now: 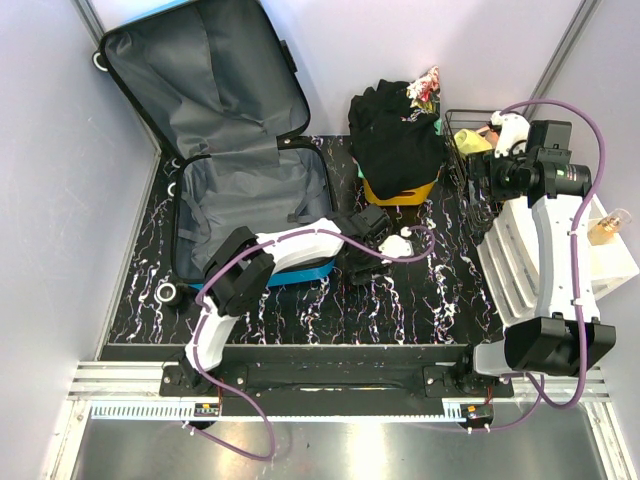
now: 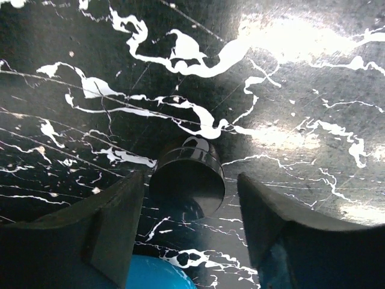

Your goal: Open, take out, and arrange the luggage

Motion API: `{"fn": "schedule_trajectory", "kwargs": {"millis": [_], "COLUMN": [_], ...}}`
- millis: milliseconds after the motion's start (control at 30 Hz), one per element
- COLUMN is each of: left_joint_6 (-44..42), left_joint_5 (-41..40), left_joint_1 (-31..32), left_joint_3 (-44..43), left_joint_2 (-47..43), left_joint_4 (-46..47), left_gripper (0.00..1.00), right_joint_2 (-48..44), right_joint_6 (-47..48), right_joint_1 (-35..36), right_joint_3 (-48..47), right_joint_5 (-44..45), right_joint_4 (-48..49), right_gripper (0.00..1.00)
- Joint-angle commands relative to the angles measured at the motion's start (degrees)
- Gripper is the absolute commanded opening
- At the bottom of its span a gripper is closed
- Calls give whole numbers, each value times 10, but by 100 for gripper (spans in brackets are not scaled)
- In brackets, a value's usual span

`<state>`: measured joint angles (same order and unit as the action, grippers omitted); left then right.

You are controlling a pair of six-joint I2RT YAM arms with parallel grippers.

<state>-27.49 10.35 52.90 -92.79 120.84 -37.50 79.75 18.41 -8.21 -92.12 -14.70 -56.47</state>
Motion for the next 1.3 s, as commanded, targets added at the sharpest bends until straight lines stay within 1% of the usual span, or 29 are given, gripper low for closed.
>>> {"fn": "schedule_trajectory", "kwargs": {"millis": [0,33,67,100,133,267,300,367,400,433,467,500,533,567,633,667,733,767,800,867,900,1000,1100,1267], "left_joint_6": [14,27,31,31,25,26,30,45,52,66,75,86,89,93,100,103,117,121,128,135,141,144,148,153], "left_joint_5": [-2,5,12,19,22,41,55,77,101,119,135,170,185,203,211,216,237,248,252,259,257,254,250,243], "left_joint_1": [12,11,11,11,11,-4,-24,-54,-95,-120,-146,-201,-228,-278,-321,-363,-399,-426,-436,-455,-457,-462,-462,-462], "left_joint_3": [-60,-102,-120,-135,-154,-172,-172,-164,-156,-133,-120,-108,-92,-87,-76,-71,-57,-53,-43,-32,-21,1,18,25], "left_joint_2": [-8,-11,-23,-35,-48,-128,-157,-187,-201,-237,-254,-272,-300,-313,-337,-343,-351,-353,-356,-365,-368,-384,-394,-395], "left_joint_4": [-12,-52,-69,-85,-106,-145,-154,-181,-185,-183,-179,-174,-169,-167,-167,-166,-168,-170,-172,-172,-172,-168,-164,-165], "left_gripper": [74,78,82,94,99,99,99,99,99,99,99,99,99,99,99,99,99,99,99,99,99,99,99,99], "right_joint_2": [-12,-12,-10,-6,-2,9,11,10,9,6,2,1,-1,-1,3,14,27,43,54,90,102,137,163,199], "right_joint_6": [18,23,27,29,32,43,43,42,37,21,9,-1,-16,-24,-45,-53,-59,-58,-61,-65,-66,-60,-54,-52], "right_joint_1": [1,1,1,1,1,5,7,32,42,70,78,109,128,172,208,238,272,305,323,348,373,408,432,446], "right_joint_3": [1,0,-2,-3,-3,2,5,24,34,59,73,103,120,138,178,188,213,218,227,228,229,237,236,247], "right_joint_5": [-25,-29,-37,-44,-49,-101,-107,-114,-117,-120,-125,-126,-125,-113,-101,-90,-80,-68,-60,-49,-44,-12,7,20], "right_joint_4": [-2,-1,-2,-1,-2,-4,-3,3,17,28,38,61,74,90,130,141,172,182,204,216,225,247,265,289], "right_gripper": [100,100,100,100,100,100,99,99,99,99,99,100,100,100,100,100,98,98,97,94,93,93,93,89]}}
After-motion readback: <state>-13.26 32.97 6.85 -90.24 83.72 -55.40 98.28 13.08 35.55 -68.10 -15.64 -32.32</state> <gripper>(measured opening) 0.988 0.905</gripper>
